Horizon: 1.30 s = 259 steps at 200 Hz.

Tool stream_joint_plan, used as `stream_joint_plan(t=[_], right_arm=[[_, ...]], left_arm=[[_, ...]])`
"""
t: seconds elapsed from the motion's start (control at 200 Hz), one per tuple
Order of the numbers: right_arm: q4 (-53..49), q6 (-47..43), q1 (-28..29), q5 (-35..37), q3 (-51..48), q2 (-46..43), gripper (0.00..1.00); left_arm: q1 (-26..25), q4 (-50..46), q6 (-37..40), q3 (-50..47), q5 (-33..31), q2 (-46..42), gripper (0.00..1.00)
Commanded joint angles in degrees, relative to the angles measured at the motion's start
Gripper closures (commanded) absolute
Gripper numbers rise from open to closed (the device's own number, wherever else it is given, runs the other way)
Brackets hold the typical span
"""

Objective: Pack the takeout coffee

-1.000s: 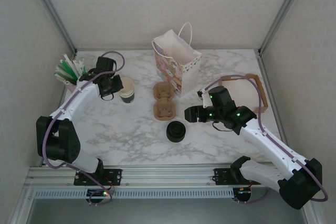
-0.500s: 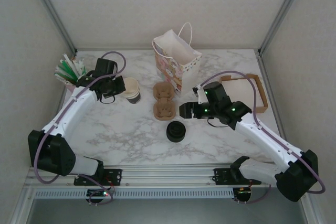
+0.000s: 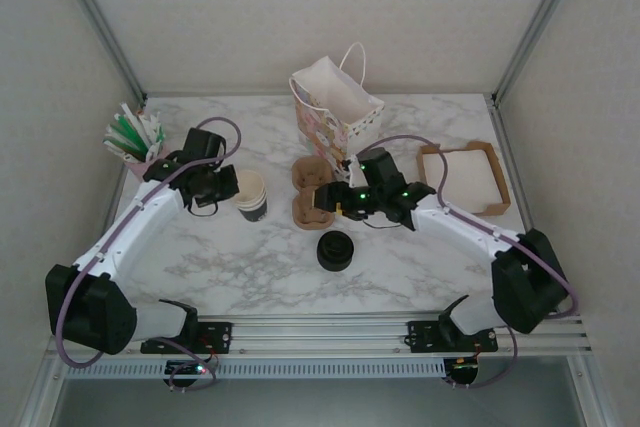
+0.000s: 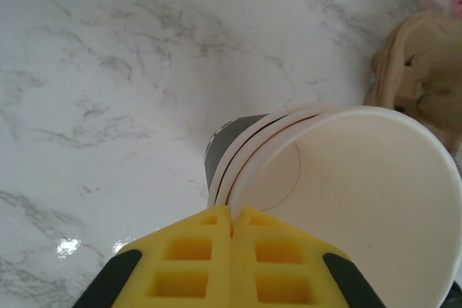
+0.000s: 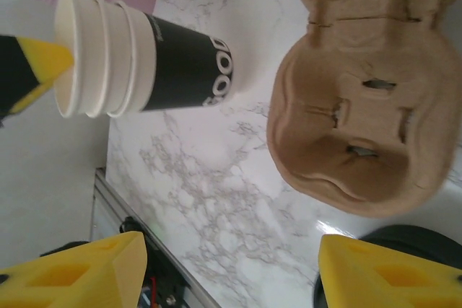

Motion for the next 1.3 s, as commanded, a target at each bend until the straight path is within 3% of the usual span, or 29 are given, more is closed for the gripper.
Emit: stream_joint_plan(t=[0.0,0.591,1.292], right_arm=[[6.8,3.8,1.8,-1.9,3.5,3.1,0.35],[17.7,9.8,3.5,-6.3,11.2,19.8,0.40],[22.6,14.0,5.3,-9.1,14.2,25.7,0.55]], left_arm=[[-0.7,-0.9,-1.0,-1.3,0.6,-1.8,1.00],[-0.7,-0.2,0.0,-3.8,-1.3,-1.4,1.00],[-0.4,0.0,-0.2,-3.5,-2.1,-0.4,1.00]])
